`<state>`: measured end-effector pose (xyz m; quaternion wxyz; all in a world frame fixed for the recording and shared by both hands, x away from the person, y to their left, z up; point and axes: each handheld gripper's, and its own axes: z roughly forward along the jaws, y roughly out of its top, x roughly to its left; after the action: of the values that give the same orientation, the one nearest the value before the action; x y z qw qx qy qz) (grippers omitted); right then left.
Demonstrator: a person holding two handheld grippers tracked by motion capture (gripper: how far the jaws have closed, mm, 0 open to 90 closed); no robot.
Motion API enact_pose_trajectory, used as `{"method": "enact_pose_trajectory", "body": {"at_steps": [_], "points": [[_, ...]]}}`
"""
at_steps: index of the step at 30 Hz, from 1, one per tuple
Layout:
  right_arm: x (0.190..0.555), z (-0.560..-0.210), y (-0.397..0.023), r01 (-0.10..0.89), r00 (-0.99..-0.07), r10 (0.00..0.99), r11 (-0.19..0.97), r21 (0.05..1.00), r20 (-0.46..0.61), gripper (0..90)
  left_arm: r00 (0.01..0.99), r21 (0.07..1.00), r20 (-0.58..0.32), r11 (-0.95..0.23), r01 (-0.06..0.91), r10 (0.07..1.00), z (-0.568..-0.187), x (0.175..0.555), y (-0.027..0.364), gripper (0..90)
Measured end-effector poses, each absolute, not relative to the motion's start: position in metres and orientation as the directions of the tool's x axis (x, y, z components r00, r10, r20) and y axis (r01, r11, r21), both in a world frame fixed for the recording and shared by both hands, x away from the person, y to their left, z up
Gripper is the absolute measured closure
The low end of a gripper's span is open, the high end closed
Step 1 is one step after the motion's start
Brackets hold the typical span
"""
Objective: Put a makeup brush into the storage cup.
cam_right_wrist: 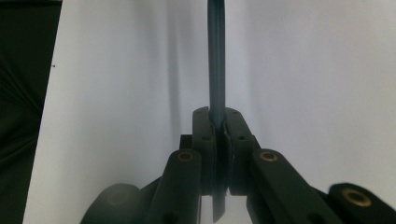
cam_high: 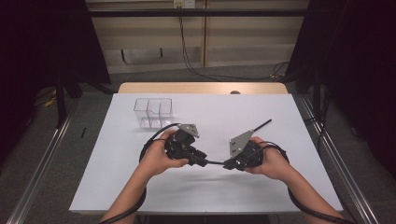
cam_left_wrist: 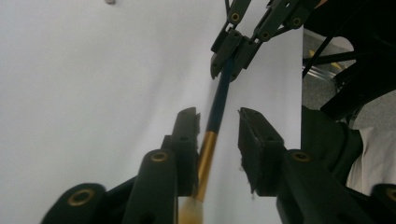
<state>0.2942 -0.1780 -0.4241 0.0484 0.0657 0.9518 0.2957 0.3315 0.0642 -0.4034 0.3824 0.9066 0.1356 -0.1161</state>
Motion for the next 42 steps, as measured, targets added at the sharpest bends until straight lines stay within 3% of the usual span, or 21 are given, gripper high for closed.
{"method": "enact_pose_trajectory", "body": {"at_steps": [13, 21, 26, 42], "points": [[0.292, -0.432, -0.195, 0.179, -0.969, 0.247, 0.742, 0.646, -0.016, 85.7, 0.933, 0.718, -0.300, -0.596, 0.359, 0.200, -0.408, 0.335, 0.071, 31.7], [0.291, -0.437, -0.204, 0.252, -0.947, 0.319, 0.638, 0.727, 0.048, 85.7, 0.940, 0.761, -0.269, -0.552, 0.340, 0.208, -0.410, 0.338, 0.072, 13.3], [0.290, -0.438, -0.204, 0.288, -0.930, 0.359, 0.571, 0.769, 0.082, 85.7, 0.944, 0.789, -0.250, -0.520, 0.329, 0.217, -0.409, 0.339, 0.073, 8.7], [0.289, -0.443, -0.204, 0.350, -0.882, 0.437, 0.351, 0.868, 0.179, 85.7, 0.944, 0.837, -0.246, -0.442, 0.322, 0.222, -0.409, 0.341, 0.076, 6.3]]}}
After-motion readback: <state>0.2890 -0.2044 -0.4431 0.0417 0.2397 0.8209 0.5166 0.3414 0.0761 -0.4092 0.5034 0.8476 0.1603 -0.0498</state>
